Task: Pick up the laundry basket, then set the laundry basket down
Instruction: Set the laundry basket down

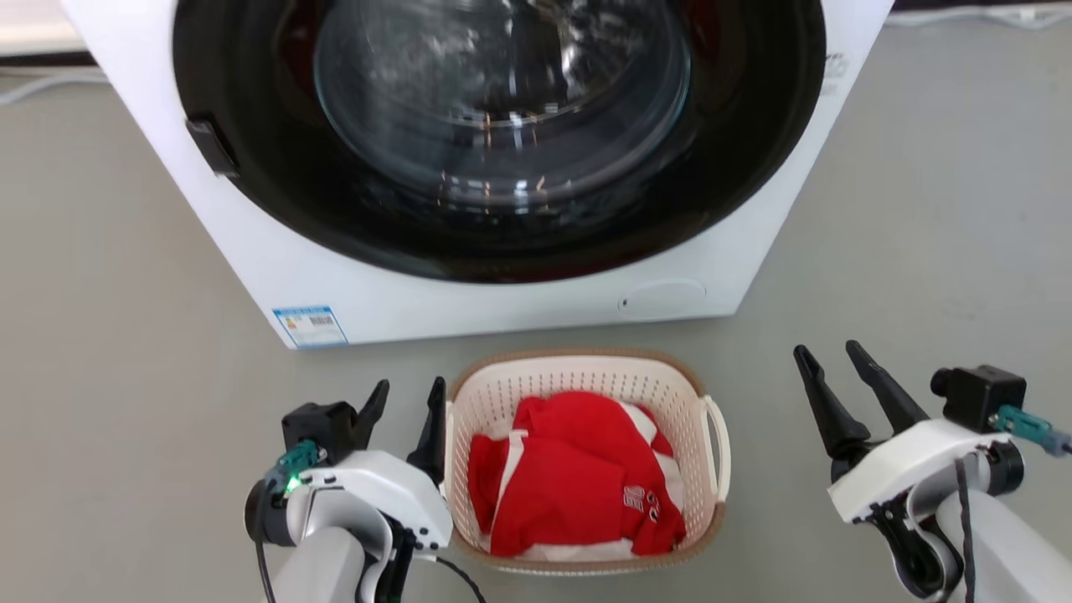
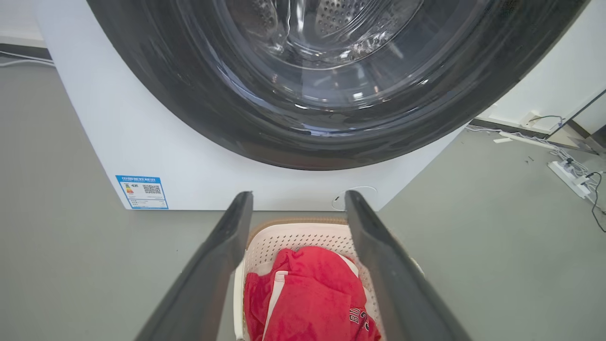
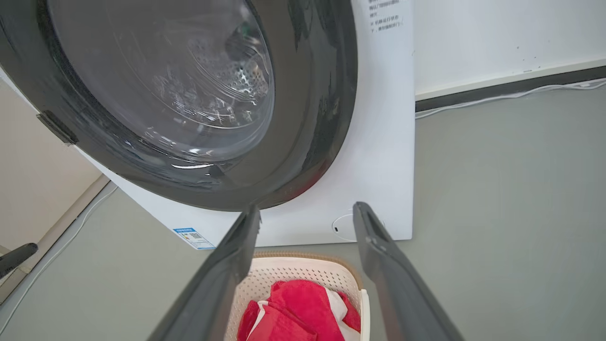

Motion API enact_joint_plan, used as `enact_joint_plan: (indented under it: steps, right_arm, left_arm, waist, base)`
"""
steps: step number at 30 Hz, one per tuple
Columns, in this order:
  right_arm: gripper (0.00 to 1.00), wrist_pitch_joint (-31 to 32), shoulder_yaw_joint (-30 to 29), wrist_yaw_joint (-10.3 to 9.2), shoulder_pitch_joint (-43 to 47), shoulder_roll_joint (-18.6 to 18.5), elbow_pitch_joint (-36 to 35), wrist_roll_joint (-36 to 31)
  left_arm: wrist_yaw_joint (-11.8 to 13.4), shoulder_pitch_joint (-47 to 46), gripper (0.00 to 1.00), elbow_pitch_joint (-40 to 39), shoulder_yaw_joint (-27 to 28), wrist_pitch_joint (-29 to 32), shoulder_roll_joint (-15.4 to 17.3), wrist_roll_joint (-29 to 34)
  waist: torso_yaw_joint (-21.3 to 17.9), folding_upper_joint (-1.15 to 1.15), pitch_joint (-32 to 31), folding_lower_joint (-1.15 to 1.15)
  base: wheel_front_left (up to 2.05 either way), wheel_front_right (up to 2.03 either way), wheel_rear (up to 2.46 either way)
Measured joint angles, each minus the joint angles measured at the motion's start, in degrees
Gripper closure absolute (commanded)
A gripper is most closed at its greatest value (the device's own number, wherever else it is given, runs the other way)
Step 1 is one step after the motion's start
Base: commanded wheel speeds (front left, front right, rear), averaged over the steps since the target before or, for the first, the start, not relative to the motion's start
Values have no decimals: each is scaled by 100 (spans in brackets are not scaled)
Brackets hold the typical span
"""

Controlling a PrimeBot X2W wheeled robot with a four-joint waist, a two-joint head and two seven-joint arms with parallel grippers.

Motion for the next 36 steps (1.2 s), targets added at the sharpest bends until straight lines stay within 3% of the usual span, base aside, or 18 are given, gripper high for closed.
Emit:
enact_joint_plan:
  steps: [15, 24, 31, 36]
  right_arm:
    - [0, -16, -1530, 0, 1297, 465, -1558, -1184]
    - [0, -18, -2139, 0, 1874, 682, -2281, -1902]
    - [0, -19, -2675, -1, 2044, 837, -2483, -2118]
    - [0, -23, -2689, -1, 2132, 835, -2570, -2273]
  left_arm:
    - [-115, 1173, 0, -1452, 444, 0, 19, 296]
    - [203, 1722, 0, -2419, 444, 0, 31, 665]
    - [229, 1897, 0, -2855, 493, 0, 40, 649]
    - [270, 2012, 0, -3053, 523, 0, 47, 647]
  waist:
    - [89, 0, -882, 0]
    - [114, 0, -1015, 0]
    - [136, 0, -1057, 0]
    - [132, 0, -1056, 0]
  base:
    - [0, 0, 0]
    - [0, 0, 0]
    - [0, 0, 0]
    - [0, 0, 0]
